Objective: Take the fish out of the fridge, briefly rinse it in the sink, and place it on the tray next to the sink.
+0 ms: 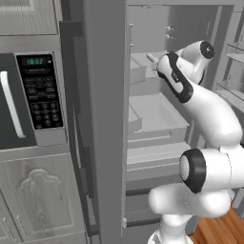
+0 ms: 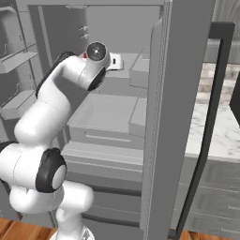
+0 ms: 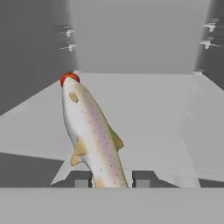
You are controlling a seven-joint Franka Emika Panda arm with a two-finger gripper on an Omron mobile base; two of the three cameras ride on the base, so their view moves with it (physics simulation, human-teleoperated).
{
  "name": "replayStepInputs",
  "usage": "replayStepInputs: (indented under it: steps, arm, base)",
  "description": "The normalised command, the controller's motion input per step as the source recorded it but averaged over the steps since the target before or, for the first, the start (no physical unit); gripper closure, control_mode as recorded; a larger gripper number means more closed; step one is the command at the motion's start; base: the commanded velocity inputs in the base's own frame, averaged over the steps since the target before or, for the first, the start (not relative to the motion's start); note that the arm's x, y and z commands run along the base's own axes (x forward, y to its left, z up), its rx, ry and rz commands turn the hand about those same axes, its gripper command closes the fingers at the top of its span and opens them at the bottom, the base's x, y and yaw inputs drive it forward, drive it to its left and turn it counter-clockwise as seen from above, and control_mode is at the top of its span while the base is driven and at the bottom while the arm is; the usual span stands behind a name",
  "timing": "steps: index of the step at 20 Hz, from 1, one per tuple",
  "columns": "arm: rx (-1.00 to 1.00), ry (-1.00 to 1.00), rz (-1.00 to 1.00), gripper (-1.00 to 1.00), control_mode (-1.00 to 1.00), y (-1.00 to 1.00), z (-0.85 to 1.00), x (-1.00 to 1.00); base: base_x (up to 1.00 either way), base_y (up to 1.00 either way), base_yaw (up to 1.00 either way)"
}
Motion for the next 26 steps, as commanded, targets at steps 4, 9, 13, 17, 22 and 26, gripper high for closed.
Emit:
replayStepInputs:
  steps: [4,9,13,17,22,26]
  arm:
    - [0.03,-0.07,-0.03,1.0,-1.0,0.33,0.4,-1.0]
    - [0.05,0.03,-0.13,1.0,-1.0,0.11,0.18,-1.0]
    - [0.0,0.18,-0.18,1.0,-1.0,0.08,-0.06,-1.0]
    - [0.0,0.09,-0.19,1.0,-1.0,0.0,-0.38,-1.0]
    - [0.0,0.02,-0.08,1.0,-1.0,0.02,-0.41,-0.86]
    - [0.0,0.0,-0.01,1.0,-1.0,0.01,-0.4,-0.92]
  base:
    - [0.0,0.0,0.0]
    - [0.0,0.0,0.0]
    - [0.0,0.0,0.0]
    - [0.0,0.0,0.0]
    - [0.0,0.0,0.0]
    - [0.0,0.0,0.0]
